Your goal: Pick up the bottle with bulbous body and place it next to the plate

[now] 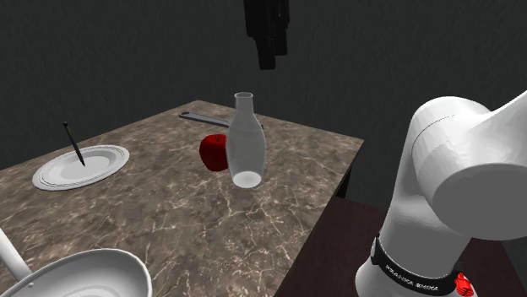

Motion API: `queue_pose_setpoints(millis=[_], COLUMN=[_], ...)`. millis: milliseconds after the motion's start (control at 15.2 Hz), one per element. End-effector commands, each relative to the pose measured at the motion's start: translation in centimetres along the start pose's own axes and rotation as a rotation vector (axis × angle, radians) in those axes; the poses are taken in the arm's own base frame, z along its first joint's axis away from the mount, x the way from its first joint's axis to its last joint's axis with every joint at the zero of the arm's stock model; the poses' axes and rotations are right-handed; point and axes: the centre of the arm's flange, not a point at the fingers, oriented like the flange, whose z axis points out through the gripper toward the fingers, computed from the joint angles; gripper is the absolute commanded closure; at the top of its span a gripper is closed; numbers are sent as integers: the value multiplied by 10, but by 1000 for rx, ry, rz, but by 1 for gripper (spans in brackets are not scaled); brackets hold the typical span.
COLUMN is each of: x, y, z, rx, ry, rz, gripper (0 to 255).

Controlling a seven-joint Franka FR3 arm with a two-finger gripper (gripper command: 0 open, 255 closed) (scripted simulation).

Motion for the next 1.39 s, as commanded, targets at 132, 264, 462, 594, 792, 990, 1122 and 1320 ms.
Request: queue_pose_setpoints(millis=[132,264,462,594,792,990,1122,1320], x=[14,28,49,63,84,105,111,112], y=[19,38,66,84,113,141,148,147], z=[12,24,43,55,73,92,102,118], rx=[7,15,26,33,44,55,58,58], ry=[9,18,31,40,54,67,71,71], rz=[7,14,24,31,41,51,54,54], gripper=[0,0,0,0,0,0,0,0])
